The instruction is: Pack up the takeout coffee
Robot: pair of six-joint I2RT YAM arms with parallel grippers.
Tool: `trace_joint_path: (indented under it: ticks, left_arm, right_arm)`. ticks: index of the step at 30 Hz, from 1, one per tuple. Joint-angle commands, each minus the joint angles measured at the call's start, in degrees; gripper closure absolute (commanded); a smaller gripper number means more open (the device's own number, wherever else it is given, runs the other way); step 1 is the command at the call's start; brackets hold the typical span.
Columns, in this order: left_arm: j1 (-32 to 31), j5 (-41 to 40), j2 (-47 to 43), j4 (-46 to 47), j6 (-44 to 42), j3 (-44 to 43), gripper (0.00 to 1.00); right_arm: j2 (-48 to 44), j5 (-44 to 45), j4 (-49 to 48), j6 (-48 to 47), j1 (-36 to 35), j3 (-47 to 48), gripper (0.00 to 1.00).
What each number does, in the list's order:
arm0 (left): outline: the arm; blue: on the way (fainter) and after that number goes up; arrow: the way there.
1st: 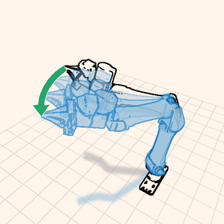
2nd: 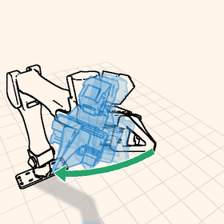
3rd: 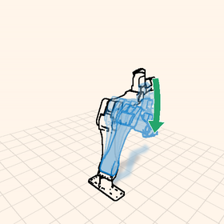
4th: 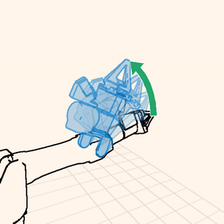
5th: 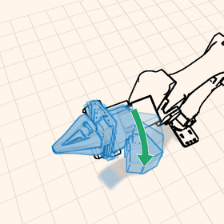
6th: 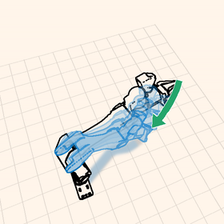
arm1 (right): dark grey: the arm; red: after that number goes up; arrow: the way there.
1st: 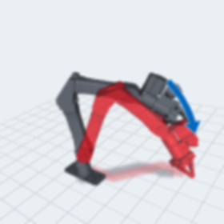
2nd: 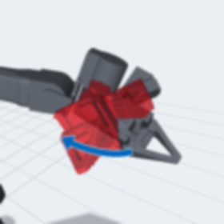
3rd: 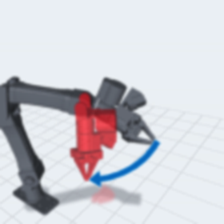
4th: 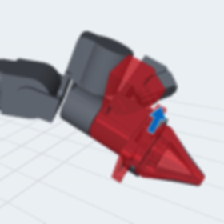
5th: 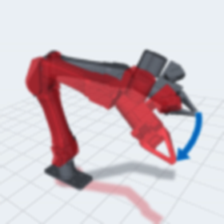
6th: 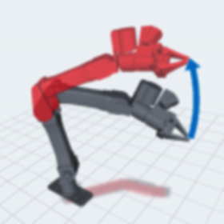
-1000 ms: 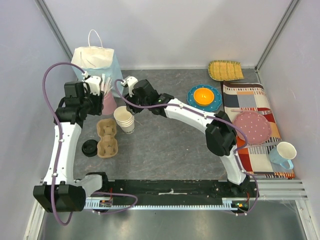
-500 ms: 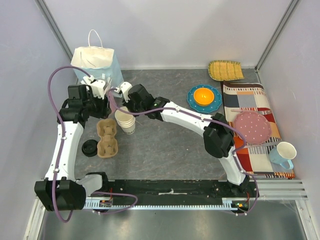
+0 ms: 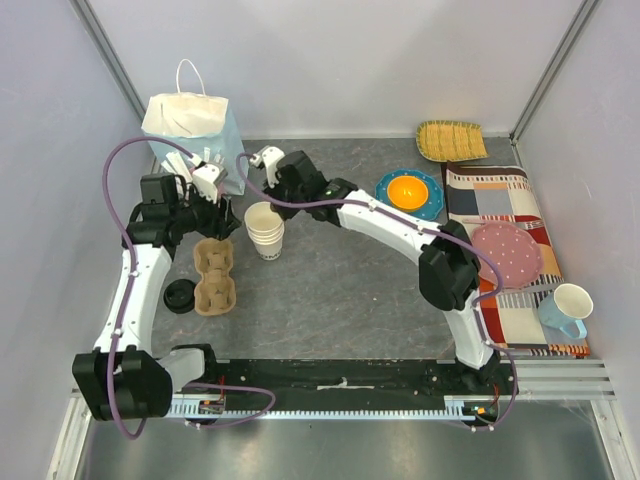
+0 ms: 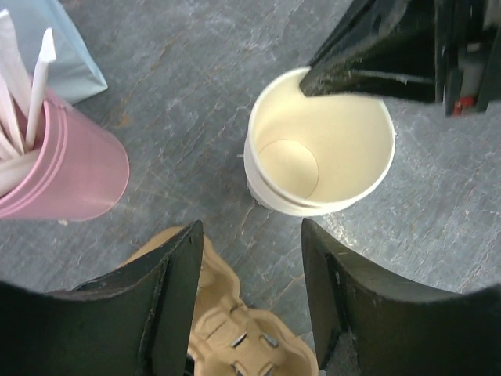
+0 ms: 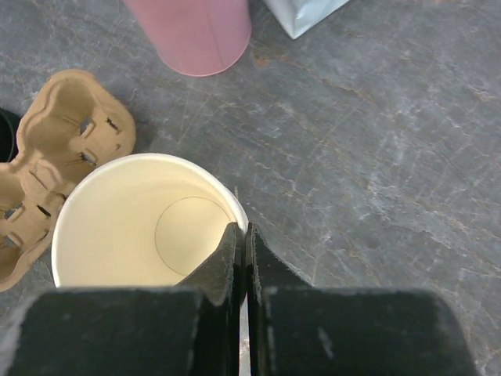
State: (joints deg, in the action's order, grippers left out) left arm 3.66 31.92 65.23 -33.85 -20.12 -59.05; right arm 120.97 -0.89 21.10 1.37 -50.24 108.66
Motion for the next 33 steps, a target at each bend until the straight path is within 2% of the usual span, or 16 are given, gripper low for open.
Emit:
trace_joint_path:
  ticks: [1,6,11,15,19,25,28,29,30,33]
  left_arm:
    - [0.29,4.29,2.18,4.23,-1.15,-0.63,0.39]
    - [0.29,4.2,3.67,2.56,0.52,-2.39,0.39]
    - [0.29,4.11,3.41,0.9,3.41,-3.88,0.49]
    - [-0.14,4.56,4.72,-0.17,7.37,-6.86,0.49]
    - [-5.31,-4.57,8.85,-1.57,8.43,-8.54,0.48]
    - [-7.61,-6.52,11.76,-4.3,7.38,-11.27,0.67]
    - [-8.93,-8.98,11.85,-4.47,6.68,-11.44,0.82]
    - [-9.02,-9.42,11.85,-4.65,6.59,-11.62,0.95]
    - [-9.11,-10.12,11.85,-4.74,6.67,-11.7,0.98]
    - [-9.2,-11.35,11.67,-4.91,6.59,-11.88,0.98]
  right_arm:
    - [-4.51,-6.84,-1.24,3.2,2.16,1.2,1.0]
    - [-4.86,-8.53,-1.59,2.42,1.99,2.17,1.0]
    - [-3.02,-7.29,-0.19,2.41,1.99,1.99,1.0]
    - [-2.49,-5.1,-0.18,1.98,0.76,2.17,1.0]
    - [-1.96,-4.04,-0.19,1.45,-0.12,2.96,1.0]
    - [-1.61,-3.6,-0.18,1.53,-0.3,2.96,1.0]
    - [-1.52,-3.69,-0.18,1.71,-0.3,2.96,1.0]
    - [-1.52,-3.6,-0.18,1.62,-0.39,3.13,1.0]
    - [-1.52,-3.6,-0.18,1.54,-0.3,3.05,1.0]
    - [-1.61,-3.6,-0.1,1.45,-0.39,3.14,1.0]
